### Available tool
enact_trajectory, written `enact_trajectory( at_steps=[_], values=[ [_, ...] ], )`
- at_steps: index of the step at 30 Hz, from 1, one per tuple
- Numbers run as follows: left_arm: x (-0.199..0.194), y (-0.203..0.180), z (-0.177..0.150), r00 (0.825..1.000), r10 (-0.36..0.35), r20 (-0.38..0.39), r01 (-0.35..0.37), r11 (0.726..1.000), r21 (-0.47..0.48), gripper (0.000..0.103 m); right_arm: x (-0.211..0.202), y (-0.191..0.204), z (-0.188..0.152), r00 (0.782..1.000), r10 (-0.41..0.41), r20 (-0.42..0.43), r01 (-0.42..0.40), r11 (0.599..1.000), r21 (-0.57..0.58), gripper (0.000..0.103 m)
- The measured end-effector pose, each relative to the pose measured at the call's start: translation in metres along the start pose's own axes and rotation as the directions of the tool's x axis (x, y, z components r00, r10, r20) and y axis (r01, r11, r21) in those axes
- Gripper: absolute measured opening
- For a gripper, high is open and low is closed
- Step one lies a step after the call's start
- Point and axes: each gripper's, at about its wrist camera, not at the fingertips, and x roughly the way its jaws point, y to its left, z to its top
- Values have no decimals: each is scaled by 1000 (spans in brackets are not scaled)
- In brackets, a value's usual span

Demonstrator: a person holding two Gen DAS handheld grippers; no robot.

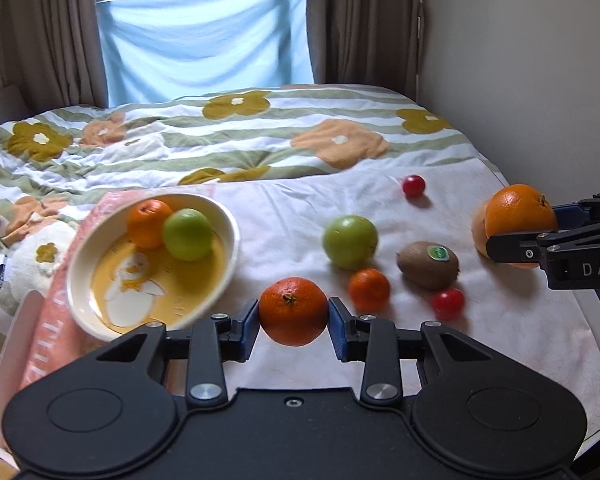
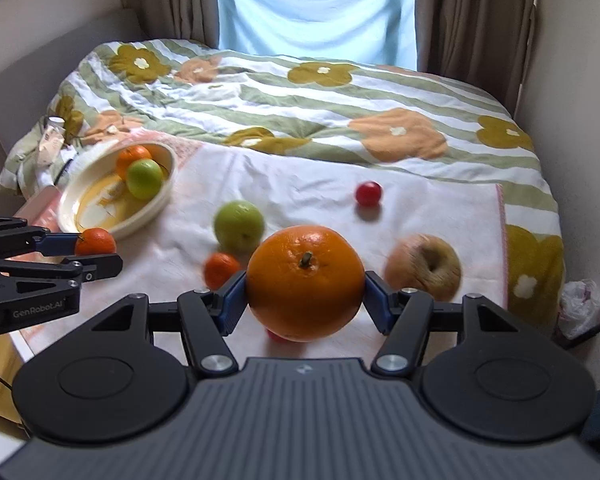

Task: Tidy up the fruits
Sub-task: 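Carry the tangerine into the bowl and open the left gripper while the right carries the orange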

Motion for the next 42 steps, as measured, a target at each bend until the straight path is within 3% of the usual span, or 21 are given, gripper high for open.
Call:
enact_trajectory(
  at_steps=[11,25,32,42],
  values=[
    [-4,75,24,999,35,22,-36,999,9,40,16,79,42,998,58,12,-58,998,-5,76],
    [39,161,30,1000,25,2,-25,998,62,40,86,161,66,996,81,-41,-80,996,38,76],
    [71,183,27,1000,0,-15,2,994,113,40,115,184,69,996,67,-59,-64,997,48,76],
    [108,185,21,999,-25,-46,34,976,215,40,135,191,71,996,36,-88,-31,997,64,76]
  ],
)
